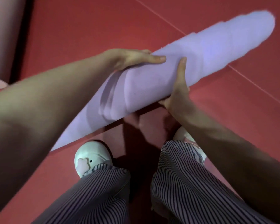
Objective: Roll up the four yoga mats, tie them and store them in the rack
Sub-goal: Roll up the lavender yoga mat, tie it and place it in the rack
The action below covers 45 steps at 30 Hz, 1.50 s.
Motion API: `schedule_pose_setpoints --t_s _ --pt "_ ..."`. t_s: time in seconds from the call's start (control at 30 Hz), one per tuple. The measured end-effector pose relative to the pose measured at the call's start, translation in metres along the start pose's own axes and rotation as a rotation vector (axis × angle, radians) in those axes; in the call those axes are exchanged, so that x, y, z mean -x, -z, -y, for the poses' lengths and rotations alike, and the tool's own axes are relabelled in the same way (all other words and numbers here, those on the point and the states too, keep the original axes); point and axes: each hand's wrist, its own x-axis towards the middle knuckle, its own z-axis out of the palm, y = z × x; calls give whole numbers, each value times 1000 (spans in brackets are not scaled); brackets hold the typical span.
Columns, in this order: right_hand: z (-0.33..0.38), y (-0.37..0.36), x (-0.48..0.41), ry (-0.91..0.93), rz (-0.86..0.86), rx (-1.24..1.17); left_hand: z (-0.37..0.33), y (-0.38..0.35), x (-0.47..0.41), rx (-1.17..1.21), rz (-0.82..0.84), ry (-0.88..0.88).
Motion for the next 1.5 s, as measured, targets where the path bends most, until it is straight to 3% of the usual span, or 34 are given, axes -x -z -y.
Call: schedule_pose_setpoints --t_s 0.1,0.23,0.63,0.8,1.03,1.27,1.5 --pt "18 -18 7 39 -25 -55 -21 14 22 -49 18 -48" --pt "43 -42 34 108 120 -110 -36 28 63 30 -102 -175" --pt "137 -80 189 433 432 60 -119 40 242 126 -419 -476" --pt "160 -87 262 602 557 114 -136 32 322 147 -600 -516" --pt "157 -93 344 786 744 301 -121 -8 431 182 -726 -502" --pt "102 -89 386 661 830 536 -52 -61 492 330 -787 -451" --pt "98 -83 415 488 797 531 -33 -76 508 437 -786 -488"
